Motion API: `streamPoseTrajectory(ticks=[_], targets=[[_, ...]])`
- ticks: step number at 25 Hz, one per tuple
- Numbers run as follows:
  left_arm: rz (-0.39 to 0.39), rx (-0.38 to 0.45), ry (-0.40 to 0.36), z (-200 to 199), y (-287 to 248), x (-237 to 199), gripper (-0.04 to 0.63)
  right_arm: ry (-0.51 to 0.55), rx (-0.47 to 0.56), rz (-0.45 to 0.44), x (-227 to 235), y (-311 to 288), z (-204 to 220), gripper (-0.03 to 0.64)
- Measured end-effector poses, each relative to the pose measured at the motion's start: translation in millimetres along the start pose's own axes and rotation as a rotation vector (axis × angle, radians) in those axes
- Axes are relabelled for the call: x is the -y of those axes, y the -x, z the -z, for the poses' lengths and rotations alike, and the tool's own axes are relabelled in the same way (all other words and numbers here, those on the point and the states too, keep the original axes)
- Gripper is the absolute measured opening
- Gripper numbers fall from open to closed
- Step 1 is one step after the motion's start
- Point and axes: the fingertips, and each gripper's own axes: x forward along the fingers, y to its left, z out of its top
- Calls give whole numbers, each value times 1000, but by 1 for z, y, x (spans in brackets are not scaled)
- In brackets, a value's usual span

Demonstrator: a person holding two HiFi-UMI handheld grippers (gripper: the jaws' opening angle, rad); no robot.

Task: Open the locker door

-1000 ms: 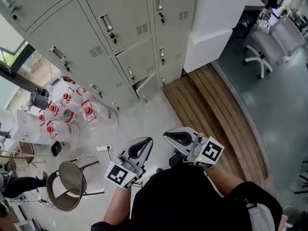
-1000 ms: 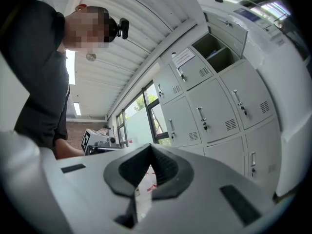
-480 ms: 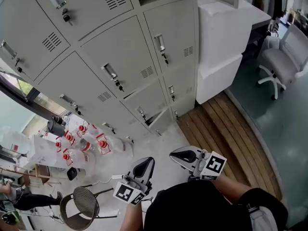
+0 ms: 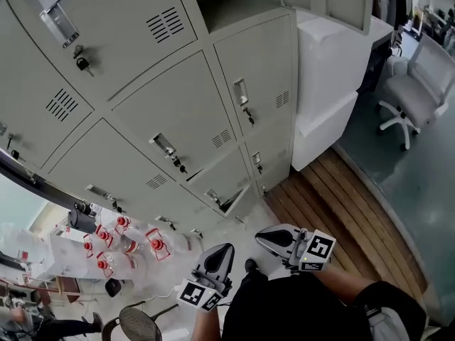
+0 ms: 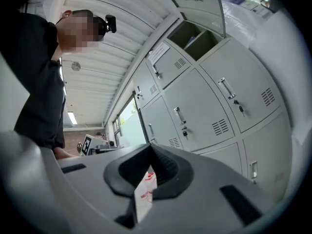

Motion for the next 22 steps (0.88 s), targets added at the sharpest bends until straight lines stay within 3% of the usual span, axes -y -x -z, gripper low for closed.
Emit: streamPoseTrajectory(ticks=[10, 14, 18, 22], targets=[[209, 44, -26, -53, -31, -89, 17, 83, 29, 165, 56, -90, -39, 8], [272, 33, -7, -49, -36, -110, 17, 109, 15, 191, 70, -120, -32, 8], [286, 0, 42, -31, -37, -131, 17, 90, 23, 252, 91, -132, -21, 8], [248, -2, 56, -20, -43, -146, 17, 71, 25, 348, 122, -118, -11, 8]])
